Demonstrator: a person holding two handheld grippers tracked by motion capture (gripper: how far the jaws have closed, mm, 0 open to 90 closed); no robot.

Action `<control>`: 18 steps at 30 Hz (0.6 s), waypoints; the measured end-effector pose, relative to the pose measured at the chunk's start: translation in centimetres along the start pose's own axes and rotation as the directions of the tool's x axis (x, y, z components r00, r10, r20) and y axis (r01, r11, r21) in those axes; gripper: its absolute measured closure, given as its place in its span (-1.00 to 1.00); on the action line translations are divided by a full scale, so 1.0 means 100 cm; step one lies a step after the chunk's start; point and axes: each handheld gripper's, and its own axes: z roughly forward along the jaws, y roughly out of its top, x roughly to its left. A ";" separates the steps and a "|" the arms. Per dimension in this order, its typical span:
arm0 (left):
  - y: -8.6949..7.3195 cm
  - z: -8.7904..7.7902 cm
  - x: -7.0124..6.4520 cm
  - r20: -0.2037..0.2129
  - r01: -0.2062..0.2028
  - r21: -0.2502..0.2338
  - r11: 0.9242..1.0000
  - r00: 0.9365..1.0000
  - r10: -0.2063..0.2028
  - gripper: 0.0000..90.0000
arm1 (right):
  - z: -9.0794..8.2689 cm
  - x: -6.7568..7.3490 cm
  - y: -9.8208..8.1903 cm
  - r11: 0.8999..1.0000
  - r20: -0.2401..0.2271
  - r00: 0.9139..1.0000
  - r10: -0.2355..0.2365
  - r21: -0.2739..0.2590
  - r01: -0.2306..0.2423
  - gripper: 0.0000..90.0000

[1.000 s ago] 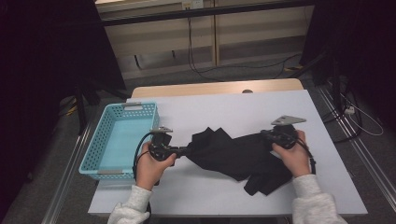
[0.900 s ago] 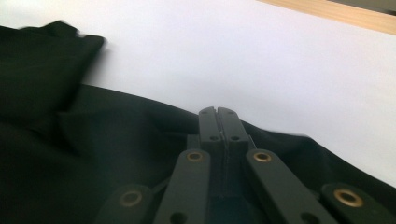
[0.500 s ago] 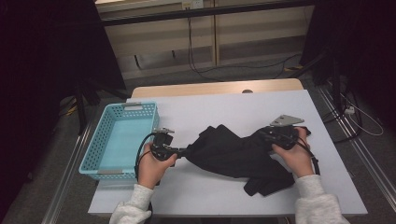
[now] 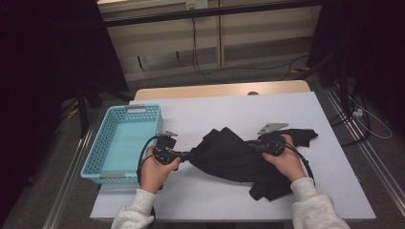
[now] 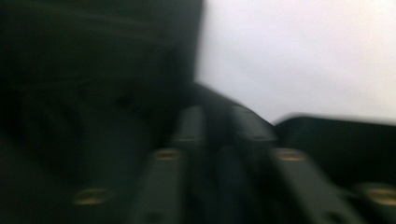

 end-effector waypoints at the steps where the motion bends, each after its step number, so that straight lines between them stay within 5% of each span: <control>1: 0.000 0.000 0.000 0.000 -0.003 0.001 1.000 1.000 0.003 0.90 | -0.002 0.000 0.000 1.000 -0.004 1.000 0.001 0.004 -0.001 0.97; 6: 0.002 0.000 -0.001 0.009 -0.008 -0.008 1.000 1.000 0.008 0.90 | -0.023 -0.012 -0.005 0.997 0.039 0.997 0.066 -0.051 -0.064 0.98; 12: 0.002 0.007 -0.002 0.013 -0.003 -0.007 1.000 1.000 0.003 0.90 | -0.069 -0.036 -0.016 0.979 0.127 0.981 0.144 -0.163 -0.123 0.98; 16: 0.002 0.013 -0.005 0.016 -0.008 0.015 1.000 1.000 0.008 0.90 | -0.074 -0.040 -0.028 0.985 0.171 0.975 0.141 -0.121 -0.122 0.98; 18: 0.001 0.017 -0.006 0.012 -0.009 0.033 0.999 1.000 0.008 0.90 | -0.067 -0.035 -0.030 0.996 0.177 0.981 0.083 -0.041 -0.077 0.97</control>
